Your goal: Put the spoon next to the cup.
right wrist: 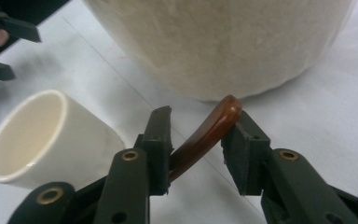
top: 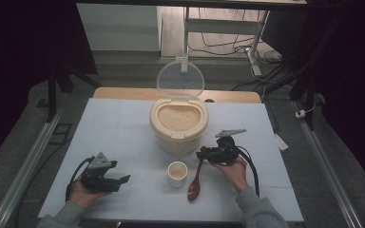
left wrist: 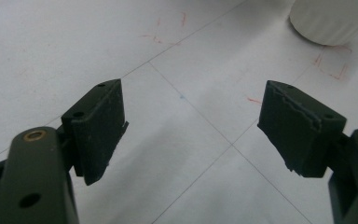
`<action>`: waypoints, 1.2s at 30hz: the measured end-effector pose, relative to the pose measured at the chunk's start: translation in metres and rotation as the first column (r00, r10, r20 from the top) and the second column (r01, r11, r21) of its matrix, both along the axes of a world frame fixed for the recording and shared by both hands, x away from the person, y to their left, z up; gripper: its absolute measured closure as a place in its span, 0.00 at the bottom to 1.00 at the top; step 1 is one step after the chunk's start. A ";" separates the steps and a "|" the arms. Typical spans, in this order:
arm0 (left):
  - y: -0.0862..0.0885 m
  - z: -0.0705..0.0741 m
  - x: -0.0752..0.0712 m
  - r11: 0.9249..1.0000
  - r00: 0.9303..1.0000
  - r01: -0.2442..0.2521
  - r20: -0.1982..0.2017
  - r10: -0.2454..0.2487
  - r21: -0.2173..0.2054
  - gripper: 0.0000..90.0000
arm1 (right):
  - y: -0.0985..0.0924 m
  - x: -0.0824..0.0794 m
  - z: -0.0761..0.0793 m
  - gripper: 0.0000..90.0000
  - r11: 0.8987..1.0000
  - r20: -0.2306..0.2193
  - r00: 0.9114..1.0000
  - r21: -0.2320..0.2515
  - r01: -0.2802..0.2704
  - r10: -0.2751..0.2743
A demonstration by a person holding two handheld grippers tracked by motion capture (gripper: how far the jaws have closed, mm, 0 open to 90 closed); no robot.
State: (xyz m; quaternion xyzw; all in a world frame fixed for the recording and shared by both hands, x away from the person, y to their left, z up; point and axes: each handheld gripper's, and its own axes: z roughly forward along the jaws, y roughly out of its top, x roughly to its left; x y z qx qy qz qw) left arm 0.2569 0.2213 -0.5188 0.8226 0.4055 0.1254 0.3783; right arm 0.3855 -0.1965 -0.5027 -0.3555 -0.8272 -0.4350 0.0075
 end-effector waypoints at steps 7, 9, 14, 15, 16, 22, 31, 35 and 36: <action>0.000 0.000 0.000 1.000 1.000 0.000 -0.002 0.000 0.002 0.25 | 0.006 0.001 -0.008 0.62 0.997 0.023 1.000 -0.076 0.005 -0.003; 0.000 -0.001 0.000 1.000 1.000 0.000 -0.002 0.000 0.001 0.25 | 0.007 0.001 -0.010 0.60 0.996 0.028 1.000 -0.092 0.005 -0.002; 0.000 -0.001 0.000 1.000 1.000 0.003 -0.003 -0.003 0.003 0.25 | 0.007 0.001 -0.013 0.55 0.991 0.031 1.000 -0.131 0.008 -0.005; 0.000 -0.001 0.000 1.000 1.000 0.002 -0.003 -0.002 0.003 0.25 | 0.008 0.001 -0.015 0.54 0.990 0.032 0.999 -0.139 0.005 0.000; 0.000 -0.001 0.000 1.000 1.000 0.002 -0.002 -0.002 0.003 0.25 | 0.008 0.001 -0.015 0.53 0.989 0.040 0.999 -0.151 0.008 -0.002; 0.000 -0.001 0.000 1.000 1.000 0.003 -0.003 -0.003 0.004 0.25 | 0.010 -0.001 -0.017 0.47 0.979 0.084 0.996 -0.202 0.007 0.010; 0.000 -0.001 0.000 1.000 1.000 0.004 -0.002 -0.004 0.004 0.25 | 0.010 -0.001 -0.016 0.42 0.976 0.115 0.993 -0.212 0.037 -0.012; 0.000 0.000 -0.001 1.000 1.000 0.002 -0.001 -0.002 0.001 0.25 | 0.002 -0.001 -0.010 0.39 0.983 0.138 0.989 -0.168 0.071 -0.048; 0.000 0.000 -0.001 1.000 1.000 0.003 0.000 -0.003 0.001 0.25 | -0.001 -0.002 -0.007 0.39 0.985 0.136 0.989 -0.158 0.075 -0.054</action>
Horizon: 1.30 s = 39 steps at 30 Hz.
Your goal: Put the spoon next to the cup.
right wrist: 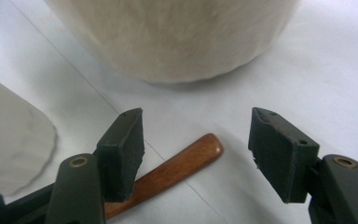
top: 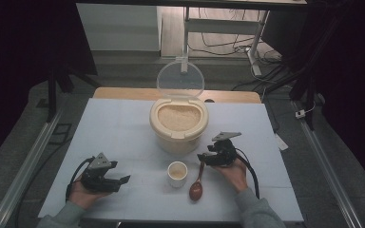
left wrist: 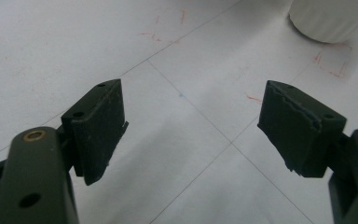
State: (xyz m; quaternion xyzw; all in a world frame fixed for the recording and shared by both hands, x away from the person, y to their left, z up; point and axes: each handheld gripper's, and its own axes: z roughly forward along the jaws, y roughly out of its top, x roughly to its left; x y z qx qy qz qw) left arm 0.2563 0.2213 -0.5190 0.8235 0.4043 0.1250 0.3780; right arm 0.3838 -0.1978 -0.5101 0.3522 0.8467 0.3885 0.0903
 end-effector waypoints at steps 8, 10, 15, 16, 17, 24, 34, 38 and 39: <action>0.000 0.000 -0.001 1.000 1.000 -0.003 0.000 0.003 -0.004 0.25 | -0.032 -0.025 0.019 0.43 0.995 0.052 0.998 0.083 -0.046 0.041; 0.000 0.000 -0.001 1.000 1.000 -0.005 -0.002 0.005 -0.003 0.25 | -0.042 -0.034 0.021 0.43 0.995 0.064 0.997 0.086 -0.057 0.052; 0.000 0.000 -0.002 1.000 1.000 -0.006 -0.004 0.006 -0.008 0.25 | -0.067 -0.055 0.023 0.43 0.993 0.108 0.992 0.093 -0.071 0.061; 0.000 0.000 -0.002 1.000 1.000 -0.007 -0.005 0.007 -0.008 0.25 | -0.070 -0.057 0.023 0.43 0.994 0.112 0.992 0.086 -0.070 0.060; 0.000 0.001 -0.002 1.000 1.000 -0.007 -0.005 0.007 -0.009 0.25 | -0.074 -0.060 0.023 0.43 0.994 0.118 0.991 0.083 -0.072 0.062; 0.000 0.000 -0.004 1.000 1.000 -0.006 -0.007 0.005 -0.013 0.24 | -0.093 -0.074 0.019 0.43 0.994 0.130 0.990 0.087 -0.072 0.061; 0.000 0.001 -0.004 1.000 1.000 -0.004 -0.003 0.004 -0.013 0.25 | -0.102 -0.077 0.014 0.43 0.996 0.135 0.989 0.067 -0.064 0.055; 0.000 0.001 -0.004 1.000 1.000 -0.004 -0.002 0.004 -0.012 0.25 | -0.101 -0.078 0.014 0.43 0.996 0.136 0.989 0.060 -0.070 0.062; 0.000 0.001 -0.004 1.000 1.000 -0.003 -0.002 0.003 -0.011 0.24 | -0.101 -0.078 0.013 0.43 0.996 0.138 0.989 0.062 -0.069 0.060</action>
